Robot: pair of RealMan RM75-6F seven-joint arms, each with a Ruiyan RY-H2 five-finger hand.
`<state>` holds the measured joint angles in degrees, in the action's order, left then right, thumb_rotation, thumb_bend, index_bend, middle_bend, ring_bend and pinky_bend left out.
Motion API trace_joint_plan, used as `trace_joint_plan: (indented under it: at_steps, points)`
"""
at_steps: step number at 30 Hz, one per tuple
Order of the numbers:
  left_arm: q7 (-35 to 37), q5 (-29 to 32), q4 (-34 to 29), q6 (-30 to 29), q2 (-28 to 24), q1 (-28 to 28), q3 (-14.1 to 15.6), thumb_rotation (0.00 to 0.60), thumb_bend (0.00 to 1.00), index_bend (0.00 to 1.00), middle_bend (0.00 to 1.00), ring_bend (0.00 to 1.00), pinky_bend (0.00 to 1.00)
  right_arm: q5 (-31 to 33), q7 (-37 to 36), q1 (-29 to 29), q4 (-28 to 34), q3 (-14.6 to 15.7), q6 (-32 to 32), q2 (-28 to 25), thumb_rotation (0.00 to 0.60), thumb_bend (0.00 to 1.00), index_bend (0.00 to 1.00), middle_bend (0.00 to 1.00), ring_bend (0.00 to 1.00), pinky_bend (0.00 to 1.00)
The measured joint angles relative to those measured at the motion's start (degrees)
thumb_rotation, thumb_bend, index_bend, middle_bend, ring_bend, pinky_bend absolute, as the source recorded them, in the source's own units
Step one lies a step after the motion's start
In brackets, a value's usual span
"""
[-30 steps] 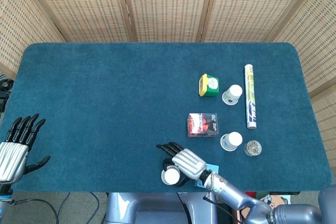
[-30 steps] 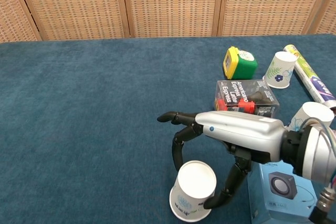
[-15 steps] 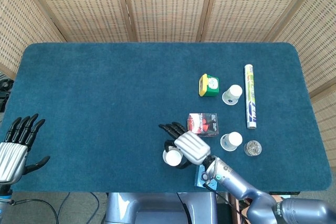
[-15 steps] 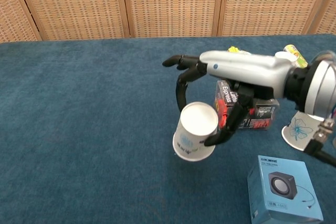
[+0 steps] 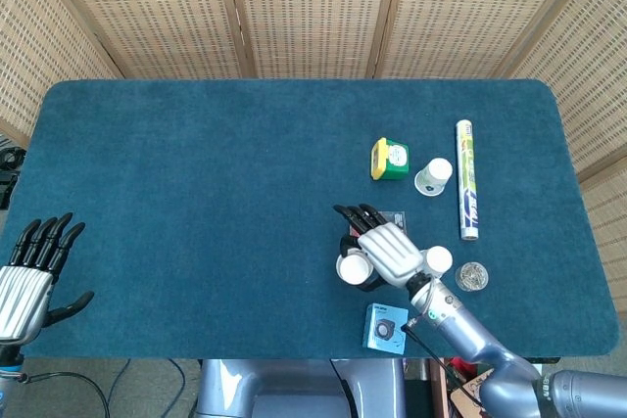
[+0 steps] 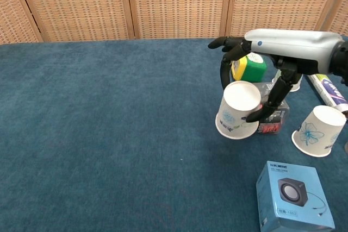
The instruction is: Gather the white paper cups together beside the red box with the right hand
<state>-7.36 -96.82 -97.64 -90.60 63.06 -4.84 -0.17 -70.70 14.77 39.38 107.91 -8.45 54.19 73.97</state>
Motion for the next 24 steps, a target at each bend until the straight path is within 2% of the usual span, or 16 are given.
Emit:
trace_joint_plan:
  at_steps: [10,24]
  points:
    - [-0.2,-0.1,-0.1,0.2,0.1,-0.1,0.0,0.600,0.18,0.00,0.00,0.00,0.00,3.3,1.5,-0.3,0.0,1.7,-1.0,-1.2,0.600,0.12,0.51,0.00,0.00,0.00]
    - [-0.5,-0.1,-0.1,0.2,0.2,-0.1,0.0,0.600,0.18,0.00,0.00,0.00,0.00,6.7,-0.5,-0.7,-5.7,2.3,-2.0,-0.4,0.600,0.12,0.52,0.00,0.00,0.00]
